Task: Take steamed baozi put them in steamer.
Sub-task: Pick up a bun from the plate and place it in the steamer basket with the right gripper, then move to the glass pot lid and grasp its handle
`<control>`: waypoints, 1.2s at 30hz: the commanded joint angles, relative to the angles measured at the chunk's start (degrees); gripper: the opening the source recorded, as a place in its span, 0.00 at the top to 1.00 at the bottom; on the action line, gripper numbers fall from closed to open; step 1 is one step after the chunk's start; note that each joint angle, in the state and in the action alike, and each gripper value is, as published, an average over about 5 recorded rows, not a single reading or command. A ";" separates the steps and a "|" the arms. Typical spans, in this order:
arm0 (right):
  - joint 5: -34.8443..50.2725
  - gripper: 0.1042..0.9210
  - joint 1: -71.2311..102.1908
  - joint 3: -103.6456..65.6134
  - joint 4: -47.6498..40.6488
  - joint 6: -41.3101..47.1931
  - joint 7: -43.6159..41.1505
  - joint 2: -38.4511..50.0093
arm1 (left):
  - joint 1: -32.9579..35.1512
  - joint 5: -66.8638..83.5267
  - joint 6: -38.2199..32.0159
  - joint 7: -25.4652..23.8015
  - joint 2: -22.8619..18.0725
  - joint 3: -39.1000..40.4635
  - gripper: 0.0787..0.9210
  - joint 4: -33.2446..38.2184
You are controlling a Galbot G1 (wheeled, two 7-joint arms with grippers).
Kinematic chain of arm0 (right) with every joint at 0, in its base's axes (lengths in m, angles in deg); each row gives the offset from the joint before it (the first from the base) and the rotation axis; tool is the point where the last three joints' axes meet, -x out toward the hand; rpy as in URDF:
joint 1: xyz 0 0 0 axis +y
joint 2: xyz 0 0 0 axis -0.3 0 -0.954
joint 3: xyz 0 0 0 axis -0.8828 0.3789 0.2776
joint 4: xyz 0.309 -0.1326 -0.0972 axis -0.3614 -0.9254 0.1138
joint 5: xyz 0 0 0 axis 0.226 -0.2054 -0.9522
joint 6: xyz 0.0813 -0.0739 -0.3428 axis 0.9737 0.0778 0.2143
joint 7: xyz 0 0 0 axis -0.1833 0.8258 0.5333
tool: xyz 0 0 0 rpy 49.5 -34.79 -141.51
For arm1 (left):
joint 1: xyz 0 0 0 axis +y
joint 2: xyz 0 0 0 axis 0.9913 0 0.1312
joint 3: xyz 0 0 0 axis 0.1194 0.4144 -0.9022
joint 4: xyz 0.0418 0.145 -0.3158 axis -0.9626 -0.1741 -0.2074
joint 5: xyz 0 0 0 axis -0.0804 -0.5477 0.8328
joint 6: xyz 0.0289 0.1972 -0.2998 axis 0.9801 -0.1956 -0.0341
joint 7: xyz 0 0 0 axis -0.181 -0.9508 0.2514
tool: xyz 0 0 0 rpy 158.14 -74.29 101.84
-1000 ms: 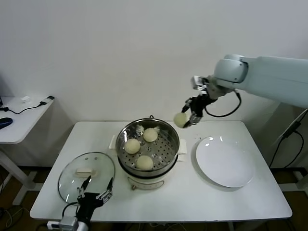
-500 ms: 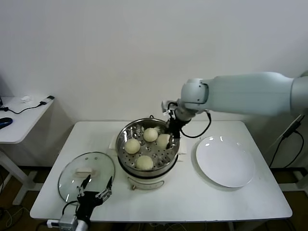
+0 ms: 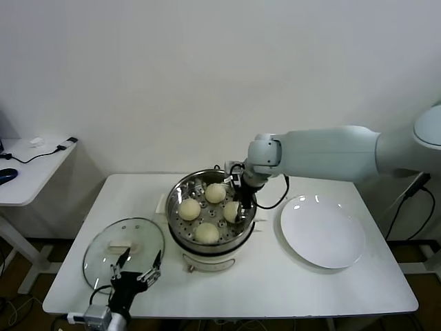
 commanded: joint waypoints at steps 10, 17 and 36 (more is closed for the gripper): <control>3.04 0.12 -3.61 -4.88 -0.74 -4.90 -4.70 4.68 | 0.46 0.61 0.58 -0.25 0.40 -0.51 0.12 1.05; 5.26 0.12 2.51 -21.91 -0.99 -8.24 15.17 16.91 | 0.33 2.20 0.29 -0.68 1.03 -0.91 0.12 1.84; -19.47 0.12 69.12 -97.36 10.85 -18.61 33.45 48.57 | -6.51 5.23 -5.25 -0.96 2.80 -3.75 0.12 -2.80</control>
